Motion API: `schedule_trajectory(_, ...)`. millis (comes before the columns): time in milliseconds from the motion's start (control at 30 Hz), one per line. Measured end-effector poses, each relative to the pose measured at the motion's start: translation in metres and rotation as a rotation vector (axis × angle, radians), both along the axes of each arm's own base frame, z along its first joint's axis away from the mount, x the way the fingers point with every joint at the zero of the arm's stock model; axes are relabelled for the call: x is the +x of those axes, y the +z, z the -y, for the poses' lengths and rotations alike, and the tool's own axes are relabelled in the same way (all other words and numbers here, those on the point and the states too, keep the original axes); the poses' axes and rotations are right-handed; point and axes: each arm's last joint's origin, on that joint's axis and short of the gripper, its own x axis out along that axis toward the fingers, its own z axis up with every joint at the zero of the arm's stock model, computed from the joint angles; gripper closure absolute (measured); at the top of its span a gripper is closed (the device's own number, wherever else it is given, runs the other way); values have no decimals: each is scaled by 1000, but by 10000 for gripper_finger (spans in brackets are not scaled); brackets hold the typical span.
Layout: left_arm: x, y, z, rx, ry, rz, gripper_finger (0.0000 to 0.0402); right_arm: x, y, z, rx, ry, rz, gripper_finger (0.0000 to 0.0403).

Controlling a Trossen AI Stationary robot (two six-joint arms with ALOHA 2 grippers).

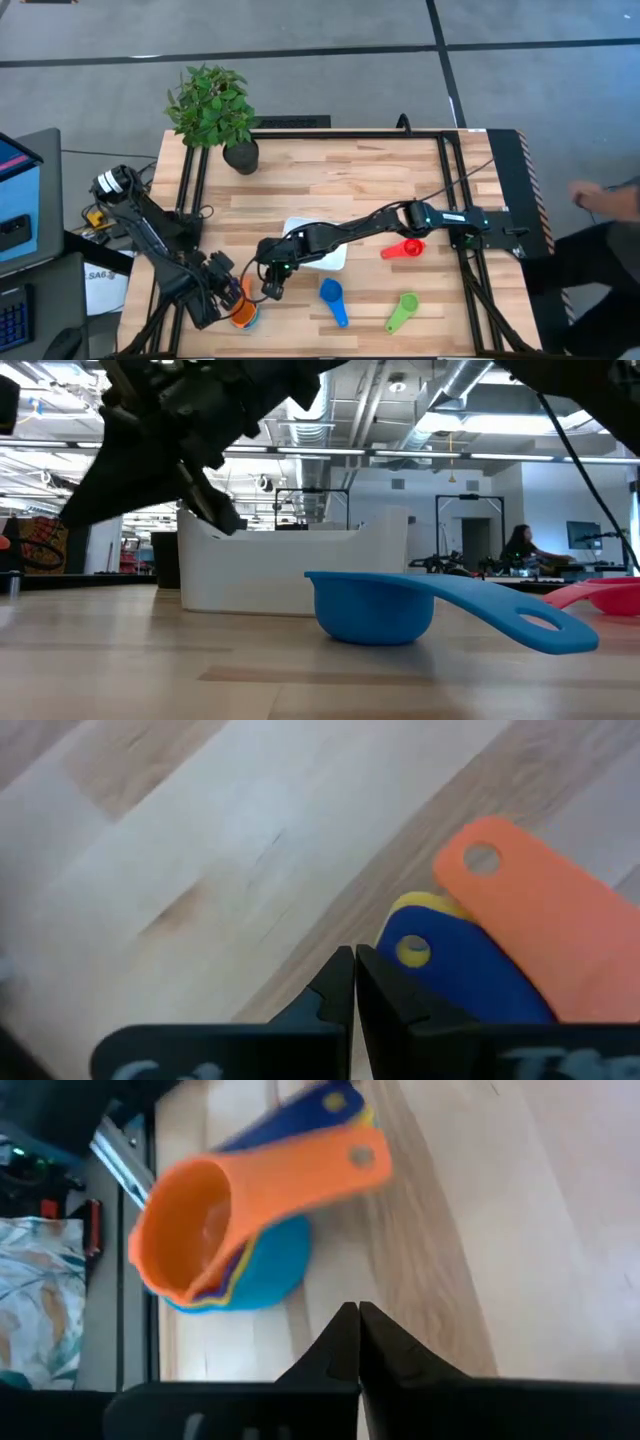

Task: Nest measuring cups in basket
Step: Stack the orange measuring cup into the purple measuring cup

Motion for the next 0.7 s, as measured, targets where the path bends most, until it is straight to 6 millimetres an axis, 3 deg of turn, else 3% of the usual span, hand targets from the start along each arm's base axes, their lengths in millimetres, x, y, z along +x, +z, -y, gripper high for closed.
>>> schedule_trajectory(333,21,3,-12,53,-30,51,401,-15,7,-1,-102,-27,-116,390)
schedule_trajectory(533,19,7,-16,53,-20,34,401,-28,0,3,-164,8,-260,396)
schedule_trajectory(700,13,16,-21,33,21,46,401,-38,-4,-6,-276,87,-310,397)
